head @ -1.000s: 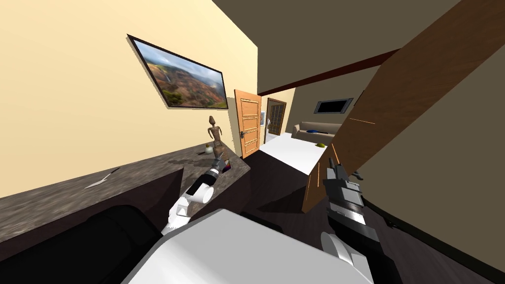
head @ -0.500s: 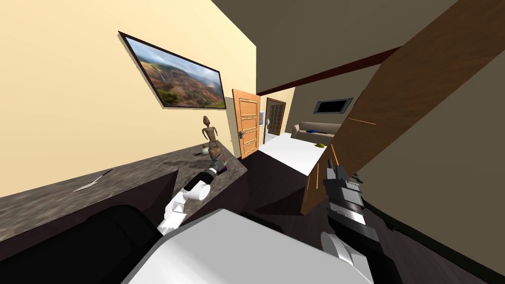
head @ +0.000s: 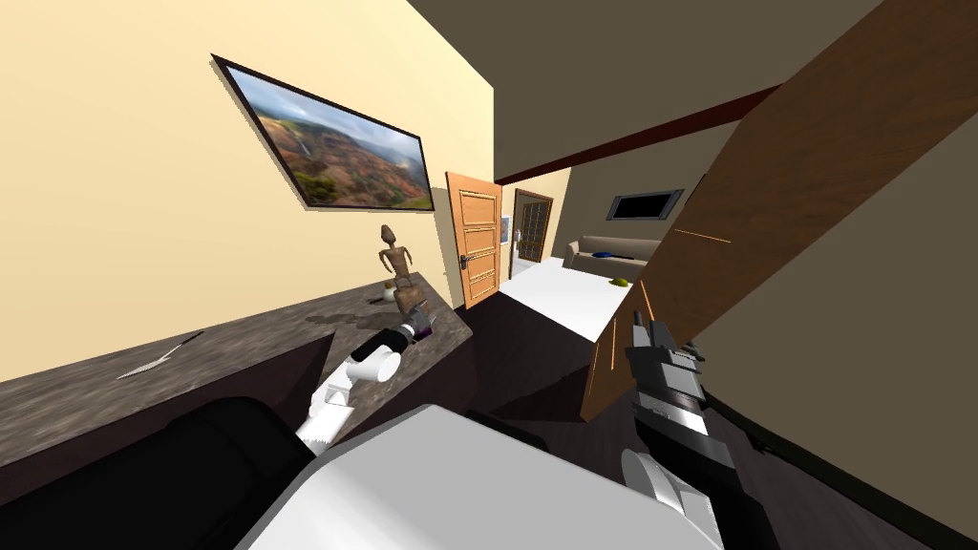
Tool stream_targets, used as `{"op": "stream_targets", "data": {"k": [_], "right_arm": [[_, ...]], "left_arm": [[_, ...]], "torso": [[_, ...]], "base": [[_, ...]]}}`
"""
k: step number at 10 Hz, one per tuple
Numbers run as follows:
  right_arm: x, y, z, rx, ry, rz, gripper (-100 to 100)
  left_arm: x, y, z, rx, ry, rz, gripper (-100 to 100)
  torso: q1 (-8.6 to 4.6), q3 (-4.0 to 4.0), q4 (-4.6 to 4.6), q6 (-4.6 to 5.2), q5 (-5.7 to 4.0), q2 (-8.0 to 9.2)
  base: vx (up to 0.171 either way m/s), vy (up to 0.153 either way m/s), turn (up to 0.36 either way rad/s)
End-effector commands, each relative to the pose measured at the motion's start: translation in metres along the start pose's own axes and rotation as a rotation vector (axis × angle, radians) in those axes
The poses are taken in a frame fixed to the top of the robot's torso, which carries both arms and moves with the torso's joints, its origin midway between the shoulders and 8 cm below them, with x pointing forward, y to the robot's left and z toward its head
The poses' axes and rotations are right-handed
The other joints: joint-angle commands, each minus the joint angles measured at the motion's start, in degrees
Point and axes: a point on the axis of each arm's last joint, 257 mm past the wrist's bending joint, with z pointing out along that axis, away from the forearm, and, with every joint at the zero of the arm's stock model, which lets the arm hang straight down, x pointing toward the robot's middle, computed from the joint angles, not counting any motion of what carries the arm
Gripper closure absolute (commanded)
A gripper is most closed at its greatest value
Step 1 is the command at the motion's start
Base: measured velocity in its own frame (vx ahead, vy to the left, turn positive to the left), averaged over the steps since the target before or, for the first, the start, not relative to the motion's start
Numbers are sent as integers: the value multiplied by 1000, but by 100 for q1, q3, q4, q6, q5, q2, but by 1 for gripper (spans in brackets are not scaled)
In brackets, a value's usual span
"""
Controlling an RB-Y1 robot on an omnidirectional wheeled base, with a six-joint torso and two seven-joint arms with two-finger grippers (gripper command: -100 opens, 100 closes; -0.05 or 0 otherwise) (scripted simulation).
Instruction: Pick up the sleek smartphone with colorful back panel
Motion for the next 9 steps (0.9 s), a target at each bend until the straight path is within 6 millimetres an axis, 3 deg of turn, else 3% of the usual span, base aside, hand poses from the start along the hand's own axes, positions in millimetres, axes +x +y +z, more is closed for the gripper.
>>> {"op": "stream_targets", "data": {"k": [1,9], "right_arm": [[0,0,0,0,0,0,0],[0,0,0,0,0,0,0]], "left_arm": [[-13,0,2,-40,-18,-26,-100],[-46,21,-1,-203,-83,-77,-100]], "torso": [[0,0,0,0,0,0],[-5,-3,-1,0,0,-6]], "base": [[55,-40,-5],[54,-41,4]]}}
